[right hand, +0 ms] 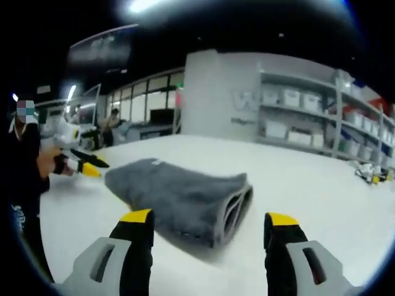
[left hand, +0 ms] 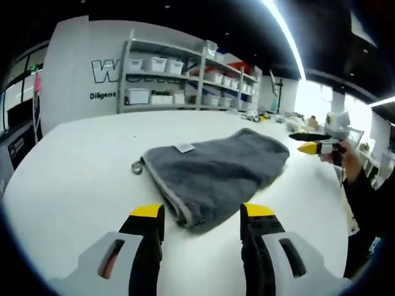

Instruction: Open the folded towel by lifting each exposed corner and separating the folded layers until the towel lies flat within the target outline without major curled edges

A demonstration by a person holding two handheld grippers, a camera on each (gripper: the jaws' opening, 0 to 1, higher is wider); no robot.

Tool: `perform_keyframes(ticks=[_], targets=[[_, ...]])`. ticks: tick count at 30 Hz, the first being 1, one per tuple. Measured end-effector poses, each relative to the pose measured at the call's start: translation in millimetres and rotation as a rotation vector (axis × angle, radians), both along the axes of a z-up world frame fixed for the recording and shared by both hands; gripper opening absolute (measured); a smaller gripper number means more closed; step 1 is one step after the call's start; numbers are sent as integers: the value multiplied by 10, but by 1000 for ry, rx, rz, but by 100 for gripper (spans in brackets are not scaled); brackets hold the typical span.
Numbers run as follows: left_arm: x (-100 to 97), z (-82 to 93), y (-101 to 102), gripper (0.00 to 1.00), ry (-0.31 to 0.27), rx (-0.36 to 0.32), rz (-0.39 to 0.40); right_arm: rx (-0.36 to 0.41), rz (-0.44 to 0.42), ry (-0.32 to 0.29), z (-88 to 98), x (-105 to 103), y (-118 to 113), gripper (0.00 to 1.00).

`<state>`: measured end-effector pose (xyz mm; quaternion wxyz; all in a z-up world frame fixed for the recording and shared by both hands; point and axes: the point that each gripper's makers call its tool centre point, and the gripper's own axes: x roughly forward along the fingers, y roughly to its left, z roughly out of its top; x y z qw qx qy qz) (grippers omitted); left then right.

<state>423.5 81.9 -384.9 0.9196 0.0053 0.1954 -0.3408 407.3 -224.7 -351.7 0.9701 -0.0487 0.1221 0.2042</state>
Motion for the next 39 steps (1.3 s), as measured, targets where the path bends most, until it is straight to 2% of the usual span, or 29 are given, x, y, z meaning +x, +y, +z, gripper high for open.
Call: perform_keyframes(ticks=[3,11,14,15,24,29,31,33,37,39], targets=[[26,-3,17,40,-3,-6,18,-2,-1,0,-43,24,-3,70],[36,-34,0,41,11,-7,20,-2,-4,28,-137,47,-14,64],[45,-53,-16,40,19,-12,23,7,3,38,-165,55,-1,56],[72,-50,6,41,20,-20,50,8,5,43,-181,61,1,56],[73,-122,-12,38,55,-33,51,32,3,69,-276,64,50,53],[74,-124,-32,33,64,-48,51,47,4,71,-284,60,59,39],[68,-129,-40,32,66,-48,50,48,4,77,-295,54,58,37],[67,-138,-38,28,66,-43,50,47,3,80,-304,48,62,38],[67,-150,-28,27,62,-33,55,42,9,85,-319,46,97,44],[65,-155,-31,27,61,-28,56,34,4,85,-331,64,109,42]])
